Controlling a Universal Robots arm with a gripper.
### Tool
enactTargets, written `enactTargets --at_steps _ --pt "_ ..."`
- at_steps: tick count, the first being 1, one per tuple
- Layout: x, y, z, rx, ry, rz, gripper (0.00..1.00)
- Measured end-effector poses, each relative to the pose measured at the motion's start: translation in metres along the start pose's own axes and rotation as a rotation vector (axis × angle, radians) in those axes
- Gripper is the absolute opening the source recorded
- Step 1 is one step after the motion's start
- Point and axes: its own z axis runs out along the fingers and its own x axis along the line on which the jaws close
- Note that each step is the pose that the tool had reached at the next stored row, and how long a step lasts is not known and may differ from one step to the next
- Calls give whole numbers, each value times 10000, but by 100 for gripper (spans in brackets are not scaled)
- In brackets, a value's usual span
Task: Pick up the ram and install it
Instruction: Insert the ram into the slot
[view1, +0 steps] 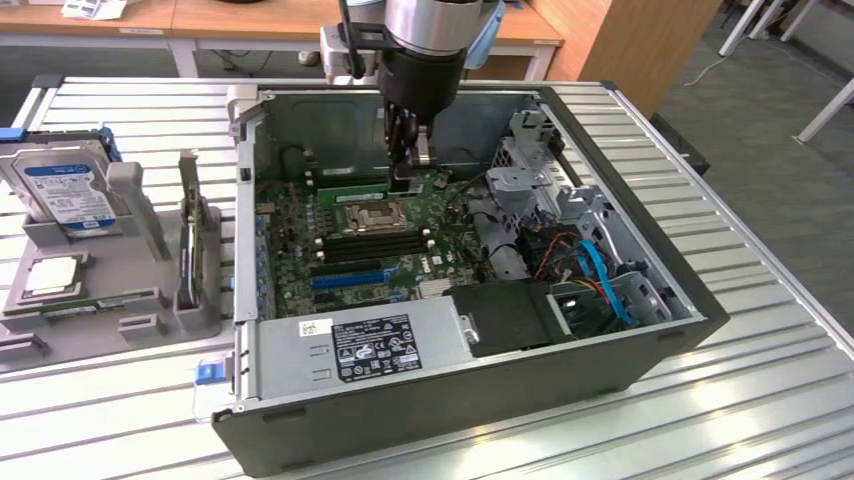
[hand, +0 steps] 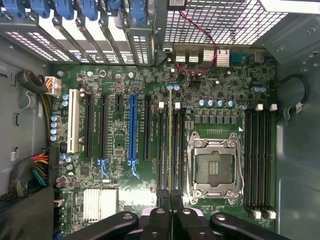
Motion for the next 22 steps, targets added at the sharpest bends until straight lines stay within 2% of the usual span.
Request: enactTargets --at_steps 14,22 --pt "1 -2 46 1 2 0 11" --pt "3 -6 149 26 4 0 11"
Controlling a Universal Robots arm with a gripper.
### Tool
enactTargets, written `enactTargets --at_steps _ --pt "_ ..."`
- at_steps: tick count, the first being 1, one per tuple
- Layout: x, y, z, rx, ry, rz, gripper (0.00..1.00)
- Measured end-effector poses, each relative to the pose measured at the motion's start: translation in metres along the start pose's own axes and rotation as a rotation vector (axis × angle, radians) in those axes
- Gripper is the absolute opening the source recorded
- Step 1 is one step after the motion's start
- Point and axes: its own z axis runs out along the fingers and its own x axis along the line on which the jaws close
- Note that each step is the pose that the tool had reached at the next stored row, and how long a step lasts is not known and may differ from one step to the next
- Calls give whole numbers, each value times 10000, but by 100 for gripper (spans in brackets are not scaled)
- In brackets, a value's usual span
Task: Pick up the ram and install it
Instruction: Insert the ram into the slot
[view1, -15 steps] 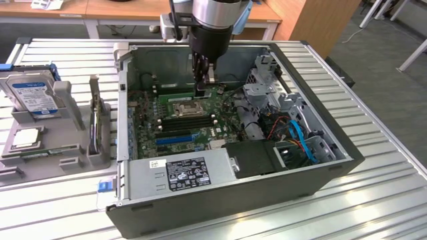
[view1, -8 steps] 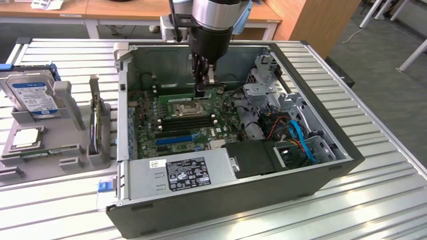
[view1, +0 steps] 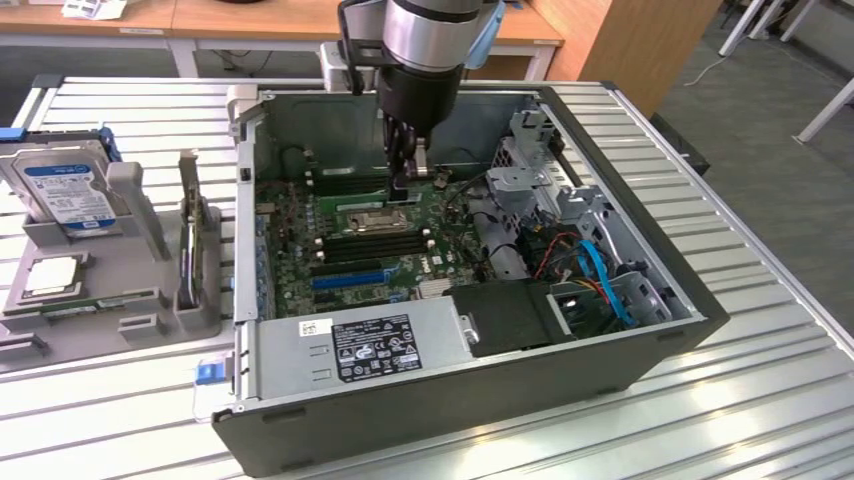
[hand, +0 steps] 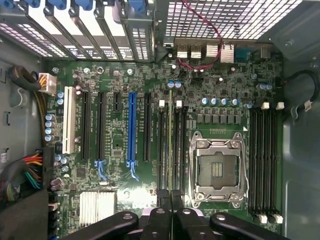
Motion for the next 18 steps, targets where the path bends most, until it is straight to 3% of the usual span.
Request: enactTargets --at_steps 8,18 --pt "1 -2 66 5 0 -1 11" --pt "2 -2 69 5 0 35 11"
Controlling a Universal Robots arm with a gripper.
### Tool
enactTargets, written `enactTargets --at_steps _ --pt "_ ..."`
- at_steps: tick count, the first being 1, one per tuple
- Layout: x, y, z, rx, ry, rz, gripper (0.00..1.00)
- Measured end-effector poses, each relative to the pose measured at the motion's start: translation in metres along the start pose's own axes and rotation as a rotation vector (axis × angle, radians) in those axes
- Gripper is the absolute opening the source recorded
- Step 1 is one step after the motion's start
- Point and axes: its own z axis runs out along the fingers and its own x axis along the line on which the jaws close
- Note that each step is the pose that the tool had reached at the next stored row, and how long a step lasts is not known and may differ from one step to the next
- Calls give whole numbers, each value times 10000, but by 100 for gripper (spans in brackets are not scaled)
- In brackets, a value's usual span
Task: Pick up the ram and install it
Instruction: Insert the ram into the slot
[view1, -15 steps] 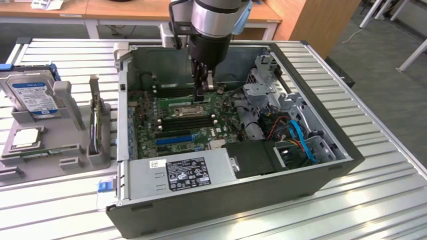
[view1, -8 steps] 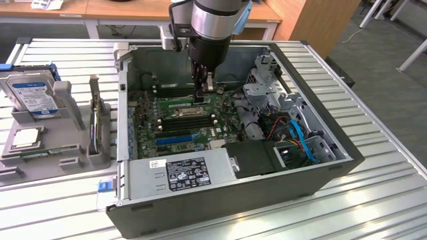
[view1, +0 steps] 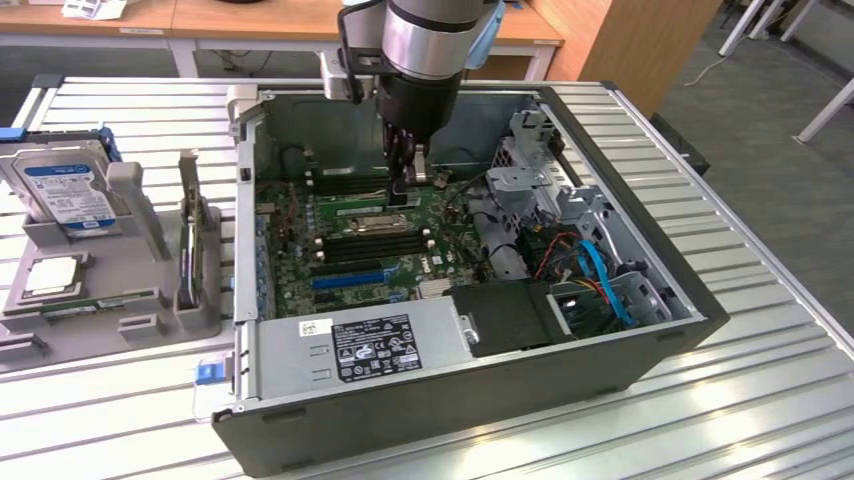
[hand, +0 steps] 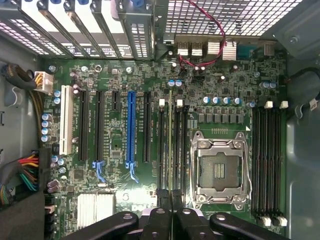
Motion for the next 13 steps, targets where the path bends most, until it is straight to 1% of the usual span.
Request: enactTargets --at_steps 13 --pt "0 0 2 2 -4 71 11"
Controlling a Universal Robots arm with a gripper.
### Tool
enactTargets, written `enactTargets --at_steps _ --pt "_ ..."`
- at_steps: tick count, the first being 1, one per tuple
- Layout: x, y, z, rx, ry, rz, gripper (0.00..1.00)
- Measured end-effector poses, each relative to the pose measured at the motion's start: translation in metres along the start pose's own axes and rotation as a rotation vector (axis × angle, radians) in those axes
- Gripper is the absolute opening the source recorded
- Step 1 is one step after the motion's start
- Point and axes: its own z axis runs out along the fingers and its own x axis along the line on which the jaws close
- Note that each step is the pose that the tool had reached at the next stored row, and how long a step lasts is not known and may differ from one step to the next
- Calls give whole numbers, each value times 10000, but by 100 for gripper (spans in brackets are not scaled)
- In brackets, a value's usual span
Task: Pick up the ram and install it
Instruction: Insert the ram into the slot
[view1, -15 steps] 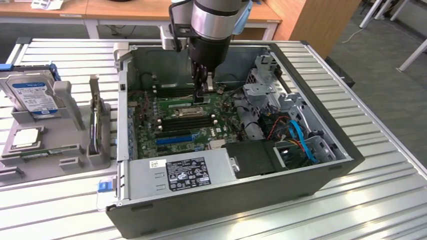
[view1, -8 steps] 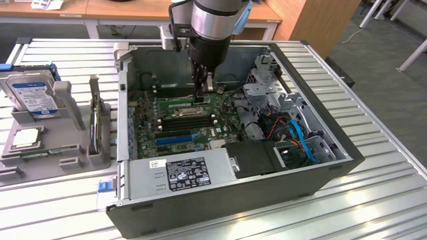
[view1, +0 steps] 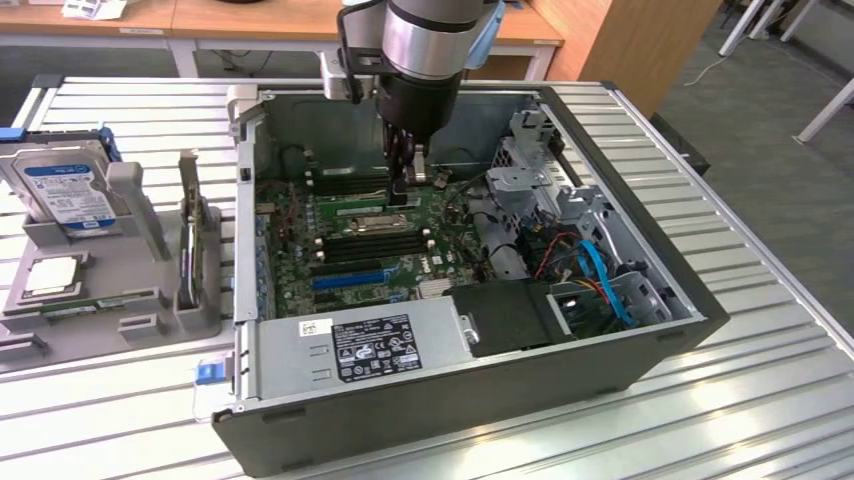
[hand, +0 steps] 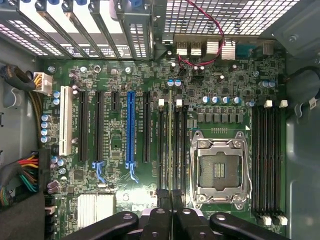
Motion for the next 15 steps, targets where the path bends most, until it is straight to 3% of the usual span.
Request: enactTargets --at_steps 15 --pt "2 -3 82 4 -7 184 11"
